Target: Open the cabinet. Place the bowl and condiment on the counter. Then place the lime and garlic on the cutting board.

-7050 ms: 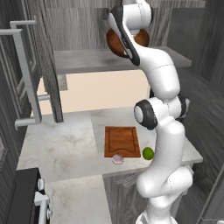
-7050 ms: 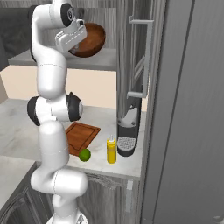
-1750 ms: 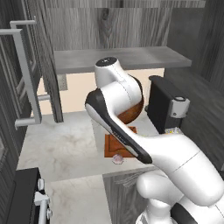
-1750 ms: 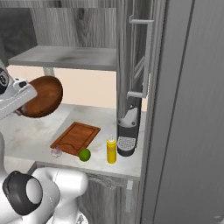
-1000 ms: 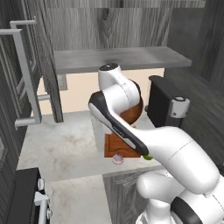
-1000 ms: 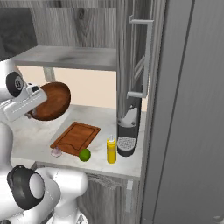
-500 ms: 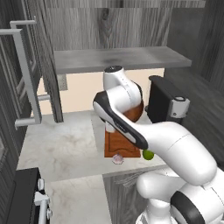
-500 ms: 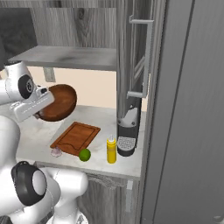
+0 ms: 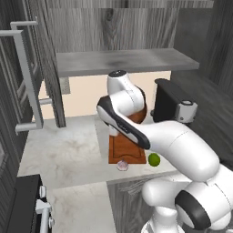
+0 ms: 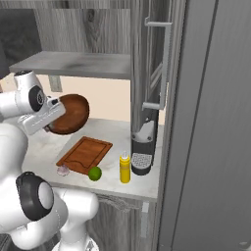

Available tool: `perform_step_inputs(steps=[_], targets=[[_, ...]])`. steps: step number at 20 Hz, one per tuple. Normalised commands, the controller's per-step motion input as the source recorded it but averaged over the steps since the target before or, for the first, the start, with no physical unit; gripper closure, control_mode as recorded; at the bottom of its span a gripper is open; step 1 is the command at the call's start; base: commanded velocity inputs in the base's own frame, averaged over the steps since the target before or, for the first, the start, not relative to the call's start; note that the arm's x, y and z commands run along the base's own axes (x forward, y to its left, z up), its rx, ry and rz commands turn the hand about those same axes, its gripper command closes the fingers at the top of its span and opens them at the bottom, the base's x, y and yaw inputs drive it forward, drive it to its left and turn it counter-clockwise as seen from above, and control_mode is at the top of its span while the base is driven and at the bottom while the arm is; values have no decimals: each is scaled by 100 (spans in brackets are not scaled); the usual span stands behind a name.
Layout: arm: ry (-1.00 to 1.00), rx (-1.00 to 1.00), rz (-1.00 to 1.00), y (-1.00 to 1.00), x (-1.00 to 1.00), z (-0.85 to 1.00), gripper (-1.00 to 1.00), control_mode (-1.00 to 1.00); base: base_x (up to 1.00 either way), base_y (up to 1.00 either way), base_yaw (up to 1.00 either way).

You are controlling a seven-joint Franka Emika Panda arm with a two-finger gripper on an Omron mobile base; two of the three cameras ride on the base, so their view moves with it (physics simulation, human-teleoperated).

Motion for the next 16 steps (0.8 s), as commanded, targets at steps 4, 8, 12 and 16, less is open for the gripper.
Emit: perform_step_inputs(steps=[4, 8, 12, 16], targets=[[0, 1, 0, 0, 57, -11, 100, -100, 0, 0, 0], [0, 1, 0, 0, 58, -16, 100, -100, 0, 0, 0], [1, 0, 0, 0, 51, -23, 100, -100, 0, 0, 0], [2, 0, 0, 0, 44, -24, 100, -100, 0, 0, 0]])
